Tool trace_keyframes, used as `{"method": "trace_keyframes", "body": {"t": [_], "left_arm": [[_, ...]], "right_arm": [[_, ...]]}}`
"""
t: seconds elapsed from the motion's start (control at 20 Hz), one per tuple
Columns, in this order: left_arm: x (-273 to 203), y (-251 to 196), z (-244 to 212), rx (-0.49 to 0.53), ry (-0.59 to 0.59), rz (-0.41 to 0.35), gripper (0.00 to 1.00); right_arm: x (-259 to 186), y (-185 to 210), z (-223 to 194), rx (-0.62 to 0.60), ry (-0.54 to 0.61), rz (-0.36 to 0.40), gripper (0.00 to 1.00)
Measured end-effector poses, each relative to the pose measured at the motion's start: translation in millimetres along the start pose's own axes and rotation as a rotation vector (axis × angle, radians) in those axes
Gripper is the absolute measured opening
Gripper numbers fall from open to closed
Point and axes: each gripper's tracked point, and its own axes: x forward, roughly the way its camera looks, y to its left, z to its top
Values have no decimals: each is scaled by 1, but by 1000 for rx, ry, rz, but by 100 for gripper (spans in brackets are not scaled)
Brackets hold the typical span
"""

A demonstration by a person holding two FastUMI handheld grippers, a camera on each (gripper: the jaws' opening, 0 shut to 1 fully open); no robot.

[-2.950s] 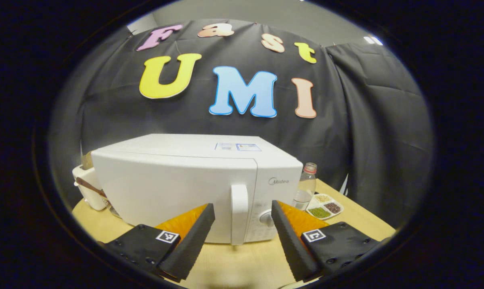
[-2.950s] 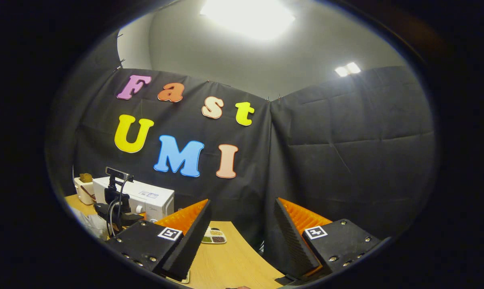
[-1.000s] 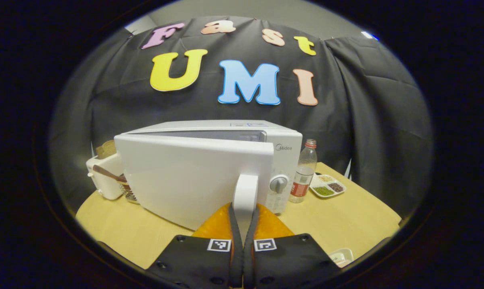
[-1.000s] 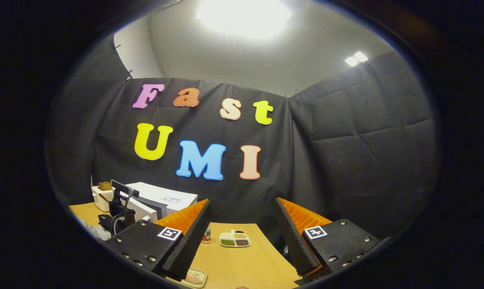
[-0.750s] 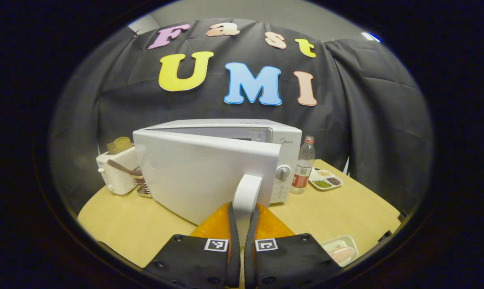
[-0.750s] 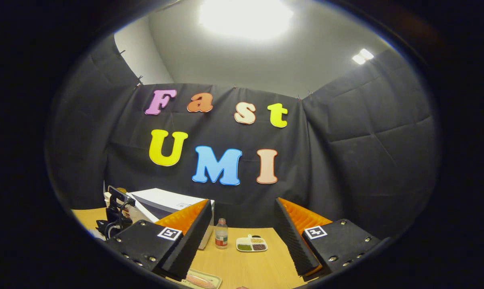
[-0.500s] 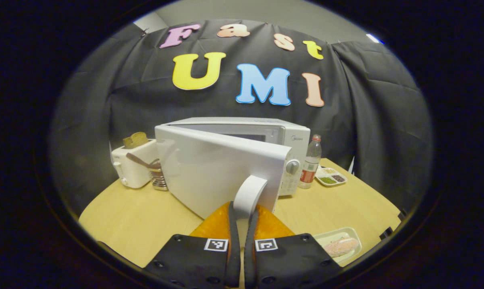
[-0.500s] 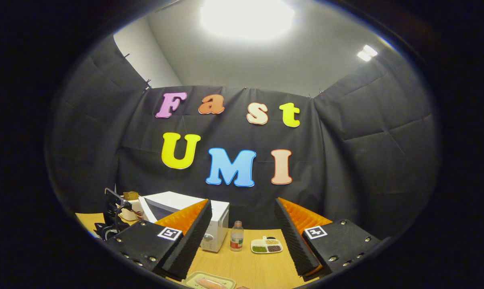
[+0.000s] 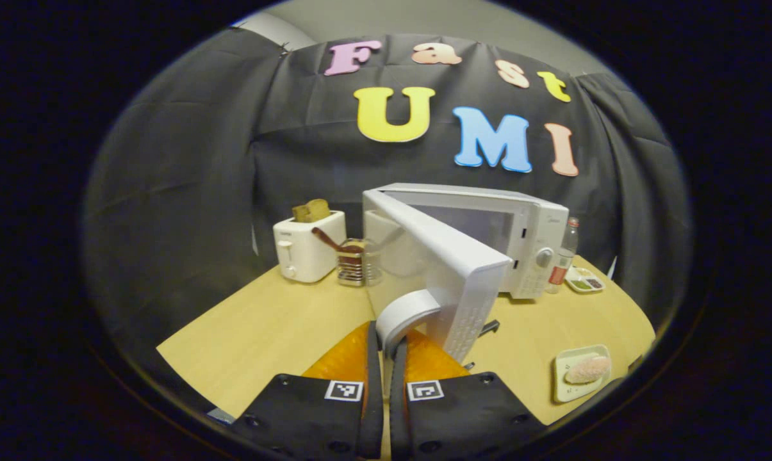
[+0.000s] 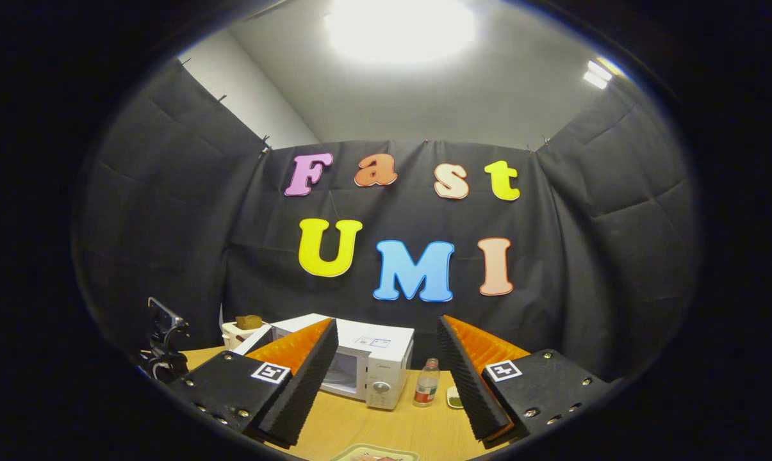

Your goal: Open the microwave oven with the left hand, put the food in, and close the microwave oven.

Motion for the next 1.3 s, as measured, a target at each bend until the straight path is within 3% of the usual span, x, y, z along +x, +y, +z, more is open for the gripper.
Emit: {"method": "trace_keyframes", "body": {"t": [0.3,0.5,0.55,0.9,1.05,1.2,1.3], "left_arm": [[1,14,-3,-32,19,-87,14],[4,25,-4,-32,25,-96,31],[3,27,-7,-38,29,-103,43],[6,45,-7,-62,38,-142,59],[7,61,-10,-59,38,-175,73],[10,86,-9,-66,48,-183,73],[12,94,-7,-55,61,-191,80]], "right_arm": [[7,34,2,11,2,61,95],[5,44,2,-7,7,55,95],[4,46,2,-7,10,51,95],[-3,69,7,-38,18,23,95],[-6,83,7,-56,24,14,95],[-9,97,8,-58,26,9,95],[-11,106,10,-61,25,13,95]]}}
